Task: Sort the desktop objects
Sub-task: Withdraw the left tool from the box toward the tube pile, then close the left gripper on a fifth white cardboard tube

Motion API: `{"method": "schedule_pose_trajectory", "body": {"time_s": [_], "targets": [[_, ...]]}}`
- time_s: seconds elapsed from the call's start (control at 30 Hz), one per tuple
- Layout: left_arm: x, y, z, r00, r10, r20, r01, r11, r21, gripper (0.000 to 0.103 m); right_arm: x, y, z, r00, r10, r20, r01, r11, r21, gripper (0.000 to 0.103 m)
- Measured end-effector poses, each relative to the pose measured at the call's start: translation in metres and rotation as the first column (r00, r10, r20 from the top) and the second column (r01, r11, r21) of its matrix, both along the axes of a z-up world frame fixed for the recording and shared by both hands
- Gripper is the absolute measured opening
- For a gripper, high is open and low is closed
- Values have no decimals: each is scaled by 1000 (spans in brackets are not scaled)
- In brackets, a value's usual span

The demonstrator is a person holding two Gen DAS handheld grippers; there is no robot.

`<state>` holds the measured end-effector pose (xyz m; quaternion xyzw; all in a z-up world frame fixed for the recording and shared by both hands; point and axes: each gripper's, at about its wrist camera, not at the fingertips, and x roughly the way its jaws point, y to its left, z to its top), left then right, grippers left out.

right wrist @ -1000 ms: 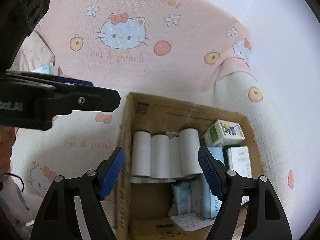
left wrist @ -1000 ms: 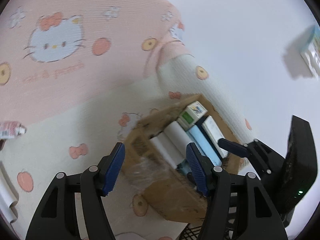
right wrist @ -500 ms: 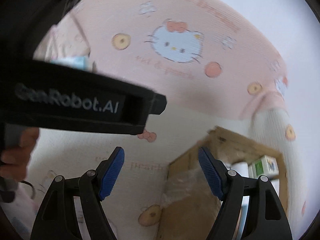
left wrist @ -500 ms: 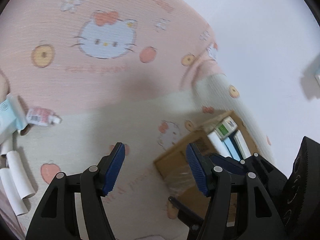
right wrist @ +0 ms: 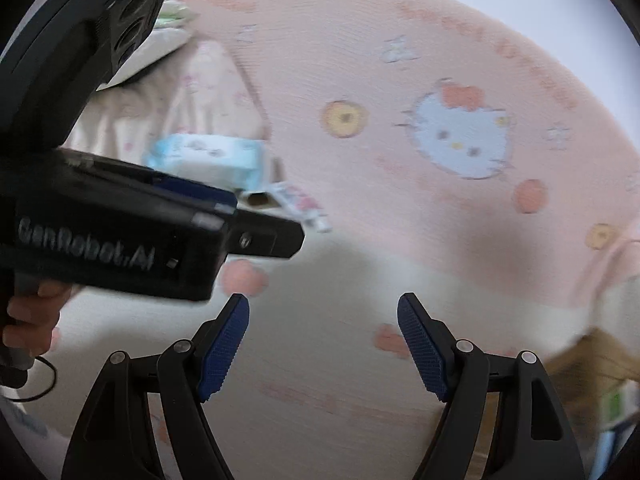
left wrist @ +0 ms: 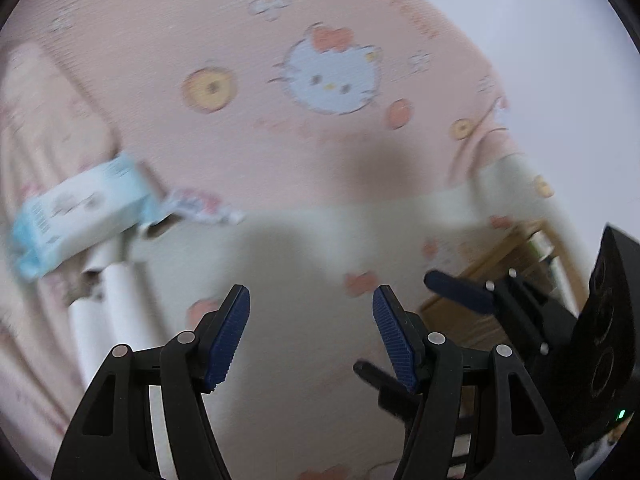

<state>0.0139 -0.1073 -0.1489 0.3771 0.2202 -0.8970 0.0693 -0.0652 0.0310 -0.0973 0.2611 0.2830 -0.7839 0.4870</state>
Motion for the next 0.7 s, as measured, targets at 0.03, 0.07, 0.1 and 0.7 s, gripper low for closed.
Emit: {"method": "schedule_pose_trajectory", "body": {"time_s": [0.03, 0.07, 0.1, 0.7], "targets": [[7, -4, -5, 1000, 18, 13, -18, 1000, 0, 68, 3, -5, -5, 1000, 14, 6, -14, 1000, -12, 75], [14, -7, -9, 999, 32, 25, -32, 999, 5, 68, 6, -8, -9, 1000, 19, 9, -19, 1000, -17, 75], [20, -10, -12, 999, 41, 33, -41, 999, 13, 68, 7, -12, -13, 1000, 25, 13, -25, 1000, -19, 75], [87, -102, -41, 929, 361, 85, -370, 894, 252, 67, 25, -55, -31, 990, 136, 36, -132, 985, -109, 75]]}}
